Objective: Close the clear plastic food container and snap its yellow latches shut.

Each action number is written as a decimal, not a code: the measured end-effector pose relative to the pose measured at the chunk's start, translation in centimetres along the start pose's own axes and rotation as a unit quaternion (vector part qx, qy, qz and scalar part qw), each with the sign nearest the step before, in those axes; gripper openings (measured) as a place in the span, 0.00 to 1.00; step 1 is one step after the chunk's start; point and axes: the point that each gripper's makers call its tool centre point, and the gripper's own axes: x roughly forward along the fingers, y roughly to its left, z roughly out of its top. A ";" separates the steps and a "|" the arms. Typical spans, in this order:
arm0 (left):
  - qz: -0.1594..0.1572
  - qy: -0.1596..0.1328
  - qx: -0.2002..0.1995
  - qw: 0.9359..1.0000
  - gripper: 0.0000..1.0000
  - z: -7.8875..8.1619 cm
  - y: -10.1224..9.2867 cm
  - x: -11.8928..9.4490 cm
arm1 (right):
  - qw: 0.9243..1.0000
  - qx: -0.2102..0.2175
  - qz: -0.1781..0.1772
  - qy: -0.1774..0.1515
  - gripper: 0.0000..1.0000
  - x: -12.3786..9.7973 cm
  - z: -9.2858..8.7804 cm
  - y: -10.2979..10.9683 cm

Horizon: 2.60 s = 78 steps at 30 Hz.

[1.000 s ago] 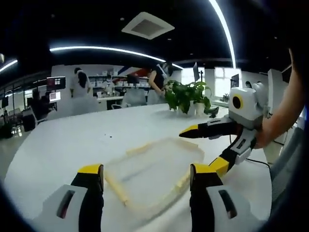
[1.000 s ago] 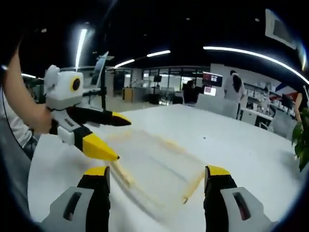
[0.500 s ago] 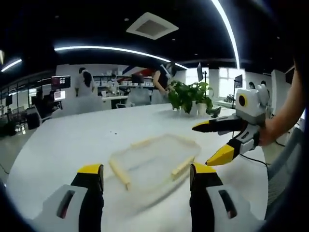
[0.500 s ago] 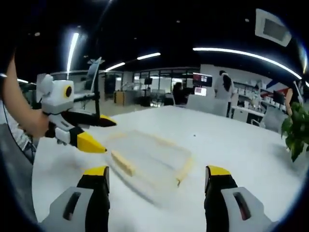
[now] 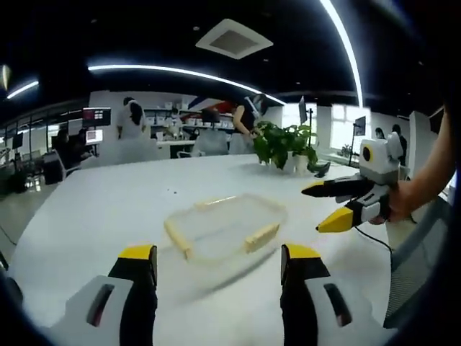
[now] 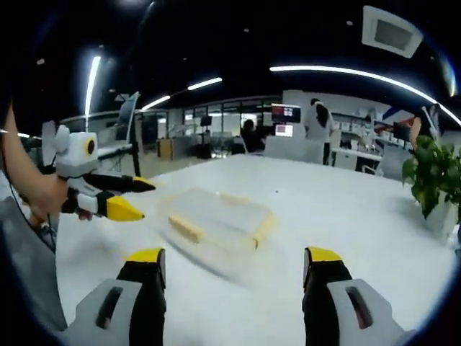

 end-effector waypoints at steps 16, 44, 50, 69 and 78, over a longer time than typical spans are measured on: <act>0.008 0.001 -0.012 1.000 0.69 -0.3 0.9 -2.9 | 1.000 0.008 -0.008 0.002 0.78 -2.4 -0.5 -0.3; 0.010 0.004 -0.028 1.000 0.68 0.1 -0.3 -9.3 | 0.999 0.025 -0.013 0.028 0.79 -9.5 -0.3 0.4; 0.013 0.009 -0.034 0.999 0.68 -0.4 -0.4 -10.7 | 0.999 0.031 -0.017 0.029 0.79 -10.5 -0.1 0.2; -0.002 0.006 -0.059 0.998 0.67 -0.3 -3.2 -14.6 | 0.999 0.037 -0.032 0.017 0.79 -13.8 1.7 1.1; 0.004 0.011 -0.074 0.997 0.66 -1.5 -4.5 -15.6 | 0.998 0.048 -0.034 0.022 0.79 -14.9 -0.1 1.9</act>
